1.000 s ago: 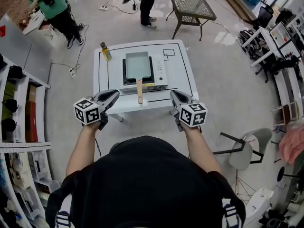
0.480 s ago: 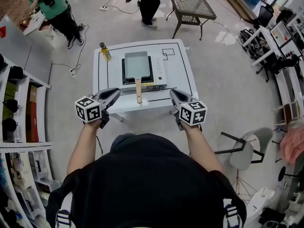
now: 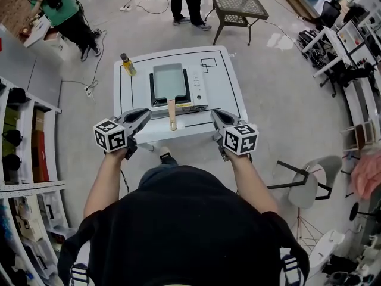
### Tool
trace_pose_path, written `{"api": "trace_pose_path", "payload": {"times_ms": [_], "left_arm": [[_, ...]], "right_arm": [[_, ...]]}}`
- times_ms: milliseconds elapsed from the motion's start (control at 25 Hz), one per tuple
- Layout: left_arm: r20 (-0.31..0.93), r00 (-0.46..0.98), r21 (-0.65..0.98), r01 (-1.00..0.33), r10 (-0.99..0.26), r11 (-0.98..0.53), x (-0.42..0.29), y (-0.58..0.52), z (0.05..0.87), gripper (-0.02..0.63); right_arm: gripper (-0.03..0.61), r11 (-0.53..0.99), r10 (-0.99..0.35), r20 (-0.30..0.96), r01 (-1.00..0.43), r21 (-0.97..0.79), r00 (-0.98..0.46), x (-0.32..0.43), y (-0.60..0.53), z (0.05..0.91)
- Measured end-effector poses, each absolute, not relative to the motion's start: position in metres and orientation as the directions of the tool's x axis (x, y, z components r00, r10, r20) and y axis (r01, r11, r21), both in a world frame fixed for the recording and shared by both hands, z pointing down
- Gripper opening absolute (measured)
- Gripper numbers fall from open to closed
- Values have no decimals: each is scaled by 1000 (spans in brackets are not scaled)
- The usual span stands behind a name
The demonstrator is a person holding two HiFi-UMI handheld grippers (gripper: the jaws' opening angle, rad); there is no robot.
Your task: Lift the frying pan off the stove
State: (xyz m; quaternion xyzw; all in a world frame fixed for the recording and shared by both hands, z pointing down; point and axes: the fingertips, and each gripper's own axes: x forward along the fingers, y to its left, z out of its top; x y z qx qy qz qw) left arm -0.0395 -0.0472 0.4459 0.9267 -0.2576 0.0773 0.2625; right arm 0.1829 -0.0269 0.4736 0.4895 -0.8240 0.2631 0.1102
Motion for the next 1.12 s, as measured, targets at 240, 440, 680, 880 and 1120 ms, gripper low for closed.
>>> {"api": "trace_pose_path", "payload": {"times_ms": [240,440,680,880,1120], "left_arm": [[277,865,453,-502,-419,-736,-37,-63,447,35],[276,867,470,-498,-415,-728,-43,-75,450,35],[276,876,497,-482,-395,-722,-45,-89,457,35],[283,878,499,-478,-386,-723,-49,-99,460,35],[289,879,510,-477,-380,-716,-55,-111,467,35]], "right_arm": [[8,368,-747,453,-870,-327,-486,182,-39,478],[8,368,-740,462,-869,-332,-489,175,-49,482],[8,362,-736,471,-870,-334,-487,171,-64,486],[8,357,-733,477,-871,-336,-485,166,-74,490],[8,354,-724,488,-870,-344,-488,158,-86,498]]}}
